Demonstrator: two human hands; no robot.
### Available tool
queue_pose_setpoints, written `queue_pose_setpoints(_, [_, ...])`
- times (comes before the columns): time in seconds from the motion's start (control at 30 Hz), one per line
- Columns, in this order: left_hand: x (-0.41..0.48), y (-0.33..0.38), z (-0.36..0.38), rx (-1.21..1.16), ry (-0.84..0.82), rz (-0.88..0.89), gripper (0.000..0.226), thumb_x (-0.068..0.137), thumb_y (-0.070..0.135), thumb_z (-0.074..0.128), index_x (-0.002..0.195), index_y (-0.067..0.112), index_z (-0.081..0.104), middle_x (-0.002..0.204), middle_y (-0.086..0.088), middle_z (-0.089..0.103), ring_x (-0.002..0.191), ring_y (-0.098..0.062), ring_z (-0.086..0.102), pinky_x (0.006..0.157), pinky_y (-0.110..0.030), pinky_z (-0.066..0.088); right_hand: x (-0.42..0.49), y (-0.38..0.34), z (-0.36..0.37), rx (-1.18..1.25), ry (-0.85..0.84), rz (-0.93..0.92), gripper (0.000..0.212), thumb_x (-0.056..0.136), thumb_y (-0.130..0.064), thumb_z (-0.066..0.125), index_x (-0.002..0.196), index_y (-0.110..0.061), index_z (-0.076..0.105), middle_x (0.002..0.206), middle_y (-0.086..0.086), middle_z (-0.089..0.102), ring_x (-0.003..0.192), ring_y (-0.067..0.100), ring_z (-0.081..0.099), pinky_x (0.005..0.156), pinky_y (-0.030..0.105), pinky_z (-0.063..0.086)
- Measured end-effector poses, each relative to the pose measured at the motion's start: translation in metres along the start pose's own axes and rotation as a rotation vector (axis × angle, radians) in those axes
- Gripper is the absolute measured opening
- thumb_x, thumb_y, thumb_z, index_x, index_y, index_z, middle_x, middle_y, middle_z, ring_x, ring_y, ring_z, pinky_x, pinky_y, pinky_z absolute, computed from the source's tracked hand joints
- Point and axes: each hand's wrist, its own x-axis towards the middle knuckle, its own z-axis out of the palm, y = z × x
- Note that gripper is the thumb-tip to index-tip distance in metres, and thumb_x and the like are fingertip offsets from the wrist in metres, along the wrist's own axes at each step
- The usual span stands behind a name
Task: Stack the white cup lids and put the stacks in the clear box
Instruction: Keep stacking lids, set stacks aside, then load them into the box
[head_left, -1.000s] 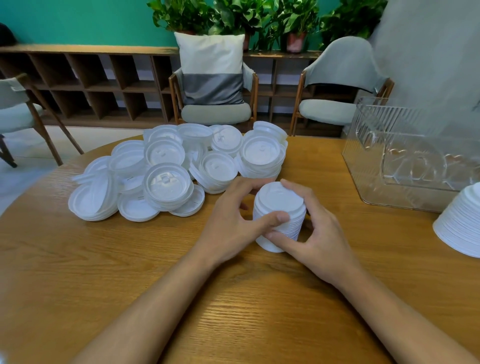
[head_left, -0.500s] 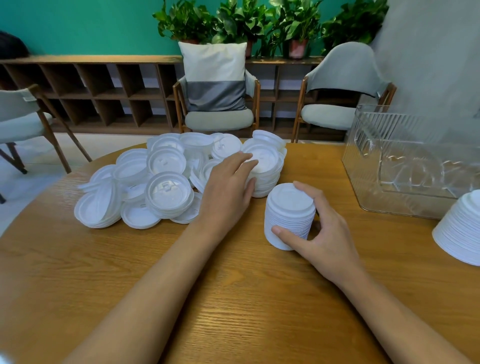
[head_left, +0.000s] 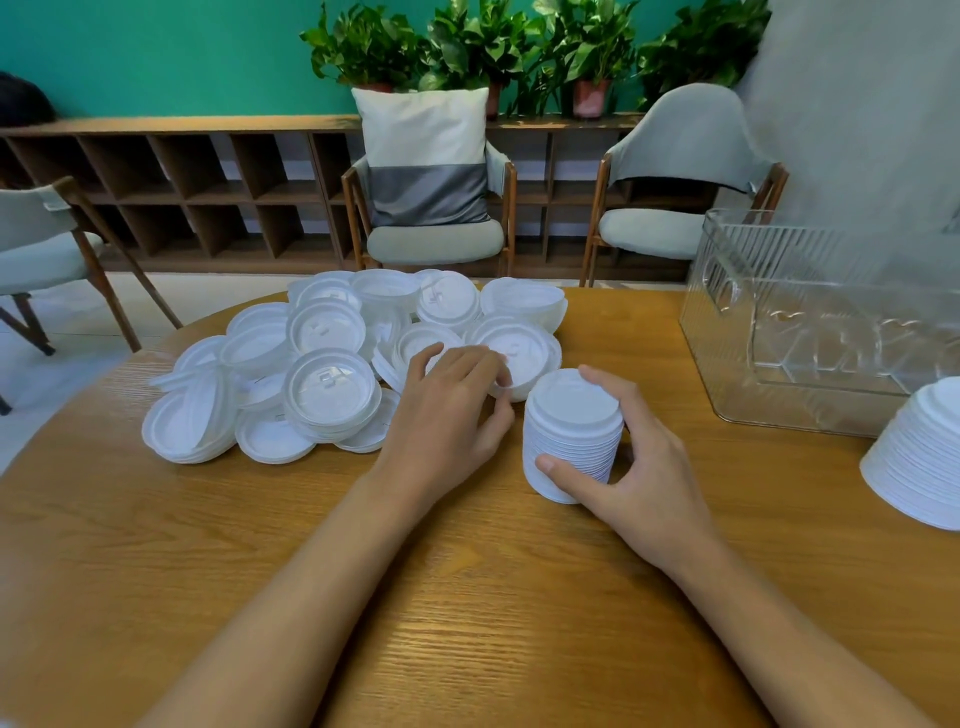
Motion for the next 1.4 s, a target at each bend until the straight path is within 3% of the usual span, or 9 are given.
queue_pose_setpoints(0.17, [-0.013, 0.003, -0.014, -0.035, -0.043, -0.010, 0.020, 0.099, 0.029, 0.055, 0.109, 0.015, 0.065, 0.098, 0.008, 0.070, 0.095, -0.012, 0.065, 0.114, -0.039, 0.039, -0.002, -0.002, -0.001, -0.002, -0.012, 0.005, 0.082, 0.075, -0.048, 0.088, 0.144, -0.048, 0.045, 0.136, -0.039, 0.048, 0.127, -0.020, 0.042, 0.094, -0.001, 0.035])
queue_pose_setpoints(0.33, [-0.014, 0.004, -0.023, -0.309, -0.032, -0.214, 0.009, 0.097, 0.022, 0.070, 0.105, 0.019, 0.067, 0.097, 0.012, 0.070, 0.094, -0.010, 0.065, 0.085, -0.027, 0.049, -0.002, -0.007, 0.000, 0.040, 0.017, 0.007, 0.074, 0.076, -0.059, 0.079, 0.142, -0.045, 0.048, 0.134, -0.037, 0.051, 0.127, -0.016, 0.046, 0.093, 0.000, 0.038])
queue_pose_setpoints(0.47, [-0.010, 0.004, -0.027, -0.475, 0.009, -0.307, 0.004, 0.098, 0.019, 0.070, 0.102, 0.019, 0.068, 0.096, 0.015, 0.072, 0.098, -0.009, 0.068, 0.087, -0.024, 0.054, -0.001, -0.008, 0.000, 0.055, 0.023, 0.004, 0.066, 0.079, -0.059, 0.076, 0.137, -0.049, 0.047, 0.129, -0.044, 0.050, 0.125, -0.017, 0.047, 0.092, 0.001, 0.038])
queue_pose_setpoints(0.57, [-0.009, 0.007, -0.030, -0.549, 0.023, -0.355, 0.013, 0.098, 0.019, 0.072, 0.110, 0.022, 0.075, 0.100, 0.016, 0.075, 0.101, -0.005, 0.069, 0.087, -0.022, 0.055, -0.002, -0.008, 0.000, 0.054, 0.029, 0.005, 0.067, 0.082, -0.061, 0.080, 0.140, -0.044, 0.050, 0.133, -0.036, 0.054, 0.126, -0.013, 0.049, 0.094, 0.003, 0.039])
queue_pose_setpoints(0.73, [-0.008, 0.008, -0.034, -0.580, -0.001, -0.381, 0.025, 0.093, 0.020, 0.080, 0.114, 0.032, 0.077, 0.092, 0.014, 0.074, 0.093, -0.009, 0.068, 0.083, -0.021, 0.054, -0.001, -0.008, 0.000, 0.059, 0.018, 0.007, 0.068, 0.080, -0.058, 0.077, 0.140, -0.043, 0.050, 0.133, -0.033, 0.055, 0.127, -0.013, 0.049, 0.093, 0.002, 0.039])
queue_pose_setpoints(0.9, [-0.006, 0.010, -0.038, -0.547, -0.030, -0.365, 0.028, 0.089, 0.016, 0.083, 0.114, 0.028, 0.080, 0.091, 0.016, 0.074, 0.094, -0.001, 0.066, 0.084, -0.014, 0.049, -0.002, -0.009, -0.001, 0.066, 0.013, 0.012, 0.068, 0.082, -0.059, 0.081, 0.140, -0.041, 0.051, 0.134, -0.032, 0.055, 0.127, -0.014, 0.048, 0.094, 0.002, 0.038])
queue_pose_setpoints(1.0, [-0.006, 0.008, -0.038, -0.521, -0.040, -0.342, 0.027, 0.084, 0.015, 0.087, 0.108, 0.026, 0.082, 0.088, 0.014, 0.072, 0.092, -0.007, 0.066, 0.081, -0.012, 0.045, -0.002, -0.009, -0.002, 0.074, 0.009, 0.012, 0.070, 0.079, -0.058, 0.077, 0.141, -0.038, 0.052, 0.134, -0.029, 0.056, 0.127, -0.013, 0.049, 0.095, 0.003, 0.039])
queue_pose_setpoints(1.23, [-0.005, 0.008, -0.038, -0.577, 0.029, -0.393, 0.017, 0.083, 0.021, 0.087, 0.099, 0.024, 0.081, 0.091, 0.011, 0.075, 0.089, -0.010, 0.067, 0.078, -0.016, 0.049, -0.002, -0.009, -0.002, 0.070, -0.001, 0.020, 0.071, 0.079, -0.059, 0.076, 0.142, -0.038, 0.052, 0.135, -0.028, 0.056, 0.127, -0.012, 0.049, 0.095, 0.003, 0.039])
queue_pose_setpoints(1.4, [-0.002, 0.010, -0.041, -0.714, 0.147, -0.526, 0.018, 0.094, 0.028, 0.078, 0.112, 0.029, 0.078, 0.105, 0.012, 0.077, 0.101, -0.010, 0.072, 0.089, -0.037, 0.061, -0.003, -0.007, -0.001, 0.078, 0.004, 0.014, 0.066, 0.084, -0.059, 0.078, 0.142, -0.038, 0.052, 0.134, -0.031, 0.055, 0.129, -0.010, 0.049, 0.095, 0.004, 0.039])
